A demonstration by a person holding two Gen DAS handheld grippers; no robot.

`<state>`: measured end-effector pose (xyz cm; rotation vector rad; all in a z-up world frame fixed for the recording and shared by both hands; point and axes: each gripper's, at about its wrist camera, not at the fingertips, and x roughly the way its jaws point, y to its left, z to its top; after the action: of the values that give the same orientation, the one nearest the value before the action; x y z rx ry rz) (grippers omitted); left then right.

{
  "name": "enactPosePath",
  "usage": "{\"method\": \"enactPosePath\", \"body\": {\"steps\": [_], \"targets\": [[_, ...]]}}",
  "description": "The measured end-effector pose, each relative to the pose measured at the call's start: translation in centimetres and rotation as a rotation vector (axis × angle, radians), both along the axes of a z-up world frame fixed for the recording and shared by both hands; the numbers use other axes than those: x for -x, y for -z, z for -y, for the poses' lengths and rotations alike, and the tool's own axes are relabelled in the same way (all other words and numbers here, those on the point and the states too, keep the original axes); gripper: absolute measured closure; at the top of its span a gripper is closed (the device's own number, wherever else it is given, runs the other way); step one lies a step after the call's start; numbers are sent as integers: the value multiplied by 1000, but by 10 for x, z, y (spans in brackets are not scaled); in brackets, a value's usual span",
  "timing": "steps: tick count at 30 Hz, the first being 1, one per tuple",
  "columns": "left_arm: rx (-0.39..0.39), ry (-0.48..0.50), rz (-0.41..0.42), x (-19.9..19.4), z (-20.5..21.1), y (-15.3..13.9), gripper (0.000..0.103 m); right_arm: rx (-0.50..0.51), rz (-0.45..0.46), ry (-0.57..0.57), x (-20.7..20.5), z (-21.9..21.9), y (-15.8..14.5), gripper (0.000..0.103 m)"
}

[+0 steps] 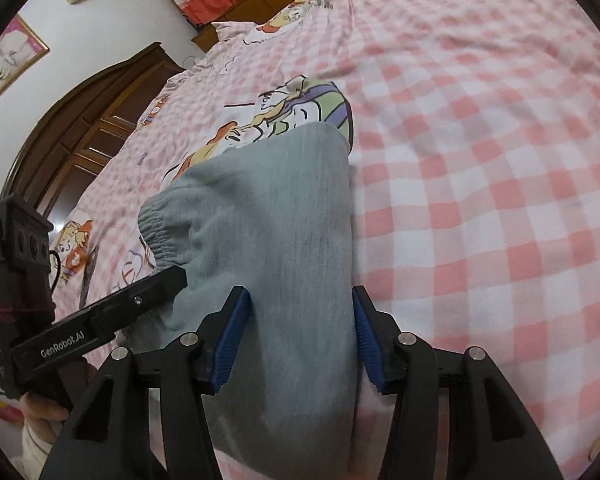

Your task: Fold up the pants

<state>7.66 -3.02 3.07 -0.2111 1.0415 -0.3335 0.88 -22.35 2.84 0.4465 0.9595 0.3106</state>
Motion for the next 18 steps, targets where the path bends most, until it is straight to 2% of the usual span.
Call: {"method": "enactPosePath", "body": {"steps": [7,9,11,13,15,18], "targets": [[26,-5,-17,-3,-1,1,45,-35,-10,-40,-10,1,0,51],[56,-2,-34,-5,0,1,51,-47,-13,-46,-13,2,2,52],[60,8,-25,-3,1,-2,61,-47,-7,-46,-12,2,3,59],[44,20,-10,-1,3,-5,65,-48,14,-51,-9,2,1,73],[29,34,22,4,5,-12,68,-47,44,-54,-4,1,-4,79],[34,44,64,12,2,-28,70,8,92,-57,4,-9,-18,82]]}}
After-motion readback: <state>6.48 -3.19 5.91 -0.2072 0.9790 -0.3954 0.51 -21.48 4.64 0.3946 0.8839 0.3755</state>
